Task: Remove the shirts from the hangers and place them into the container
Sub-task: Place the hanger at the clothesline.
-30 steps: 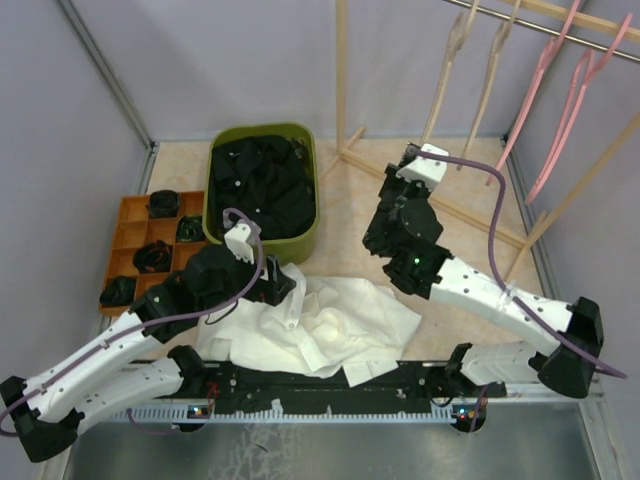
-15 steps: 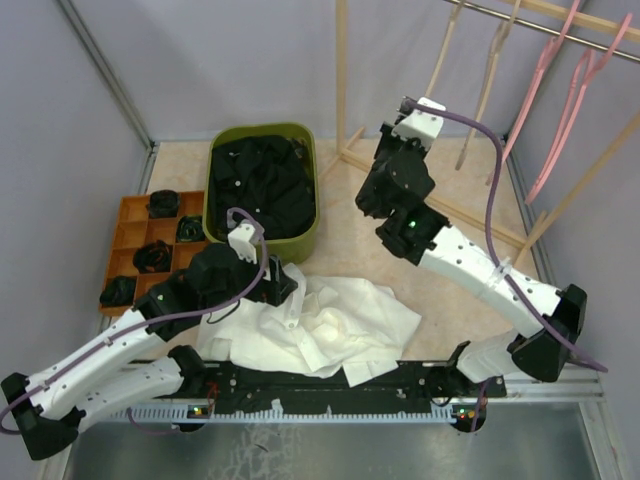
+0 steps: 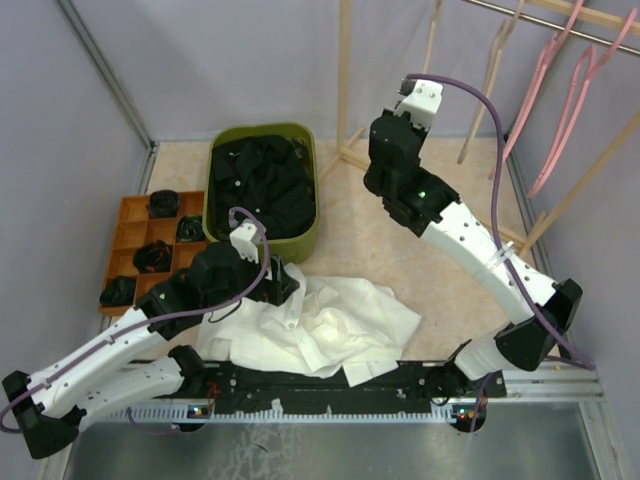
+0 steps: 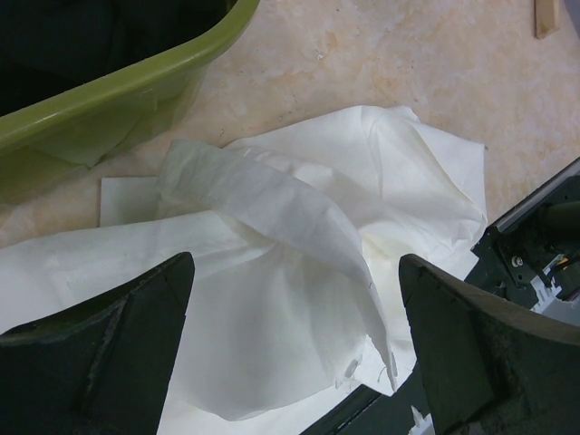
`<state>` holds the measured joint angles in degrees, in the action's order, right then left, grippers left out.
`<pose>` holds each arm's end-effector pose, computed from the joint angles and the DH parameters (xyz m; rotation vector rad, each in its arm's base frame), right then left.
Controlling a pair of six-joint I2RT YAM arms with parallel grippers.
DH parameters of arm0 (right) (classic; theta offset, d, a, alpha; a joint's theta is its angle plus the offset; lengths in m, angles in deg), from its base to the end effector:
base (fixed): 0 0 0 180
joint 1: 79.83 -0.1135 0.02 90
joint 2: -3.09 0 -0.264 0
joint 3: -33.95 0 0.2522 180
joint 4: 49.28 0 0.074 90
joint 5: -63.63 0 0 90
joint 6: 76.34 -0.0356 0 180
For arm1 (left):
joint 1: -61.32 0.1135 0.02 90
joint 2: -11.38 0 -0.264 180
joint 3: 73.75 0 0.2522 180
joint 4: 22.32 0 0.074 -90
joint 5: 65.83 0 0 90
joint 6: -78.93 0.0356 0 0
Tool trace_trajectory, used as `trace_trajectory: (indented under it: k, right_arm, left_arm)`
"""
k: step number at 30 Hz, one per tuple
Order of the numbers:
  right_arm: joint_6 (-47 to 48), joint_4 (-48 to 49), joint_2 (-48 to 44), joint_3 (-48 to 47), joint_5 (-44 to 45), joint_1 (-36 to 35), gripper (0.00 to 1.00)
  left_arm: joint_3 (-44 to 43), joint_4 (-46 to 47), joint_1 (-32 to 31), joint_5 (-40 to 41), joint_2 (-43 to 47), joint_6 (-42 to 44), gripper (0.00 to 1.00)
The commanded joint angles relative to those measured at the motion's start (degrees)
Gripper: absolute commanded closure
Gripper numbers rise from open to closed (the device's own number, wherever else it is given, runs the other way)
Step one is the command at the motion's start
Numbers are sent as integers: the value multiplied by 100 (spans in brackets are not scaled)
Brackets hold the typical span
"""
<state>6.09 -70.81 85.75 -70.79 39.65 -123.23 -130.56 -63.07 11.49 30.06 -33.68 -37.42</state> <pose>0.2465 0.1883 0.4710 0.4156 1.5144 -0.1996 0.1164 -0.1322 0.2987 0.3738 2.1189 -0.6944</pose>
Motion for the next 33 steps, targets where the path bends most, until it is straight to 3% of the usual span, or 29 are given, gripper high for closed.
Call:
trace_trajectory:
  k: [1, 7, 10, 17, 27, 33]
  right_arm:
    - [-734, -681, 27, -340, -272, 260, 97]
    - [-1013, -730, -230, 135, -538, 279, 76]
    - [-905, -620, -345, 231, -585, 299, 87]
    - [-907, -690, -182, -157, -305, 428, 92]
    - [-1649, -1345, 152, -806, 181, 428, 95]
    - [-2045, -1776, 286, -829, 230, 476, 89]
  left_arm:
    - [-112, 136, 7, -65, 41, -8, 1]
    - [-120, 145, 5, -51, 5, 44, 1]
    - [-132, 132, 8, -51, -17, 51, 1]
    - [-109, 131, 2, -80, -27, 68, 1]
    - [-157, 134, 5, -157, -92, 60, 1]
    - [-144, 147, 8, -203, -106, 62, 1]
